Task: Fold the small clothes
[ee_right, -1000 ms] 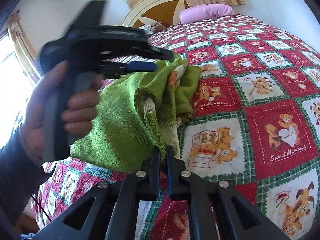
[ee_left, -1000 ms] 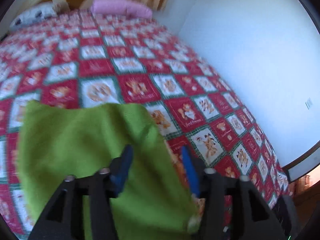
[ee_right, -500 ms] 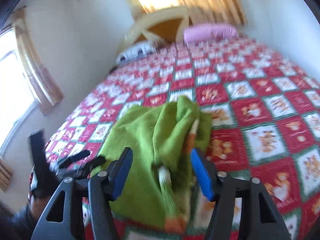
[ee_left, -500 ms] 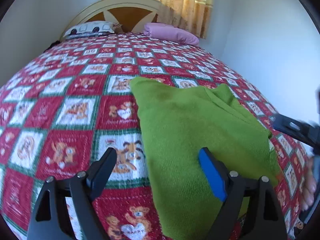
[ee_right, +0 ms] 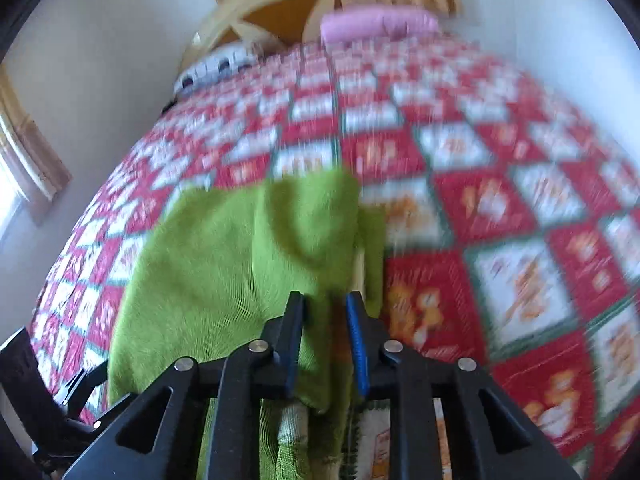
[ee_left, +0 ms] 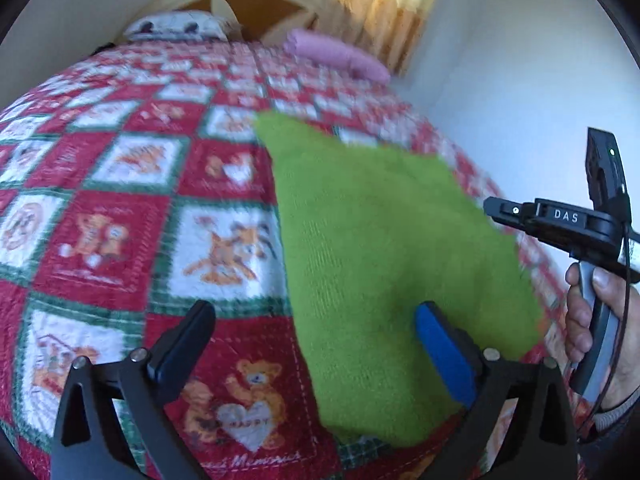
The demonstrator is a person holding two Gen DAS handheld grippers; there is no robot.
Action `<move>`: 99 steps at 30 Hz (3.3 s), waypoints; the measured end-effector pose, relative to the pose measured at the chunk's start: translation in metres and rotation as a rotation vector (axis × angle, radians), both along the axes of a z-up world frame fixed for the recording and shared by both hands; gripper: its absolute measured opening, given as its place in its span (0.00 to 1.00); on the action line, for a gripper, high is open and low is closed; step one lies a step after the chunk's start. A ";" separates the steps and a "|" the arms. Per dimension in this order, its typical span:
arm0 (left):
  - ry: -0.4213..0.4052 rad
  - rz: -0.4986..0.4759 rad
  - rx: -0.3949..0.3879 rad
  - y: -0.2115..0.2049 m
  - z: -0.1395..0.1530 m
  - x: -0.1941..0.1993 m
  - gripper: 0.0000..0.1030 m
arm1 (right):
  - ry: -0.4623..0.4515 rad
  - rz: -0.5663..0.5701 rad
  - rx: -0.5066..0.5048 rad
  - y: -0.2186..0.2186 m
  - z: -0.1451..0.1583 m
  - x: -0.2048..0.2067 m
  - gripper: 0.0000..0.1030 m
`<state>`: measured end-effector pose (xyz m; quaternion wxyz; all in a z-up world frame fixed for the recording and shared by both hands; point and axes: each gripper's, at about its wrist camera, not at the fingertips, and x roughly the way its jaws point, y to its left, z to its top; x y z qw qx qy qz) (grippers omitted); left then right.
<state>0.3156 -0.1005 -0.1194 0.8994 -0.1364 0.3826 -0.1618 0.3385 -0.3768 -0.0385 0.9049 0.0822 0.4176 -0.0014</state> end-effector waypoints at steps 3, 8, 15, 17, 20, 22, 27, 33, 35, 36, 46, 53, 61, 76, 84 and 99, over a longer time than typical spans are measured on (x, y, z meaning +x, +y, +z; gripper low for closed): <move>-0.038 0.048 -0.022 0.007 0.010 -0.001 1.00 | -0.098 0.085 -0.035 0.023 0.029 0.000 0.22; 0.014 0.070 0.084 -0.004 0.008 0.017 1.00 | -0.002 0.242 -0.030 0.053 -0.002 0.042 0.22; 0.089 -0.029 0.135 -0.021 -0.015 0.021 1.00 | 0.071 0.160 0.097 -0.001 -0.045 0.061 0.20; 0.089 -0.033 0.106 -0.016 -0.017 0.022 1.00 | 0.062 0.184 0.086 0.000 -0.043 0.058 0.20; 0.082 -0.030 0.076 -0.011 -0.016 0.020 1.00 | 0.019 0.176 0.124 -0.009 -0.032 0.044 0.25; 0.075 -0.032 0.079 -0.011 -0.015 0.017 1.00 | -0.033 0.162 0.166 -0.020 -0.026 0.034 0.41; 0.082 -0.030 0.070 -0.013 -0.017 0.019 1.00 | -0.073 0.069 0.201 -0.049 -0.023 0.022 0.61; 0.084 -0.034 0.079 -0.016 -0.018 0.018 1.00 | 0.020 0.089 0.370 -0.067 -0.050 0.033 0.61; 0.082 -0.036 0.077 -0.017 -0.018 0.018 1.00 | 0.045 0.097 0.400 -0.067 -0.057 0.038 0.61; 0.083 -0.037 0.070 -0.016 -0.019 0.018 1.00 | 0.052 0.095 0.401 -0.068 -0.060 0.040 0.61; 0.078 -0.044 0.028 -0.011 -0.020 0.019 1.00 | 0.055 0.186 0.568 -0.072 -0.068 0.053 0.61; 0.065 -0.071 -0.032 -0.009 -0.018 0.019 1.00 | 0.002 0.247 0.737 -0.079 -0.071 0.051 0.61; 0.071 -0.174 -0.061 -0.023 -0.019 0.022 0.68 | 0.076 0.245 0.594 -0.059 -0.079 0.059 0.33; 0.020 -0.164 0.169 -0.045 0.017 0.006 0.38 | -0.007 0.193 0.531 -0.049 -0.045 0.038 0.25; -0.043 -0.187 0.256 -0.055 0.037 -0.019 0.37 | -0.026 0.225 0.533 -0.039 -0.028 0.015 0.25; -0.048 -0.188 0.277 -0.035 0.050 -0.050 0.36 | -0.042 0.254 0.559 -0.012 -0.023 -0.020 0.25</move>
